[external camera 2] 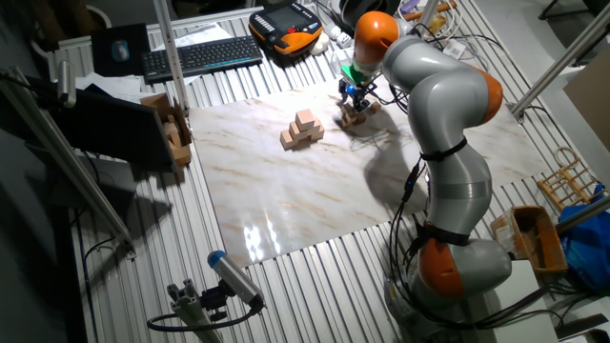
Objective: Stack the blocks into a pyramid shape
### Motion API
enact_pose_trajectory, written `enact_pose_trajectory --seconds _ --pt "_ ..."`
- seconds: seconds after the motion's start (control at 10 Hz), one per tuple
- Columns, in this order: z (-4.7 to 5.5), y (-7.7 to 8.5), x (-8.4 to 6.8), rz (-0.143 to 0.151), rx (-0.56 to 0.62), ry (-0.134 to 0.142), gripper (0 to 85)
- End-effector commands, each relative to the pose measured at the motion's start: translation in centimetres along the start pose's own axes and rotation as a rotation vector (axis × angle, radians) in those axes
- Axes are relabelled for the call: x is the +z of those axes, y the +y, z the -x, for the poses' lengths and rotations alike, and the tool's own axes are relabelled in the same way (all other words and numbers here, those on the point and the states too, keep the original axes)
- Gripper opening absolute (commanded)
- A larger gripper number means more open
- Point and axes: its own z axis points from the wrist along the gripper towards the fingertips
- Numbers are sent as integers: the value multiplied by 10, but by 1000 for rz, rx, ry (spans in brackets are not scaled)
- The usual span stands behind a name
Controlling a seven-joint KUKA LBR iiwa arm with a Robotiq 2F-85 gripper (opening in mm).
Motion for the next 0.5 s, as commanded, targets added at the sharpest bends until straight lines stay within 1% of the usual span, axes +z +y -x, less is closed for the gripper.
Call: enact_pose_trajectory --seconds 0.0,0.1,0.2,0.3,0.4 --pt "0 0 0 1 -1 0 340" --pt "0 0 0 1 -1 0 340" --pt "0 0 0 3 -2 -1 170" --pt "0 0 0 6 -2 -2 170" --pt "0 0 -1 7 -4 -2 0"
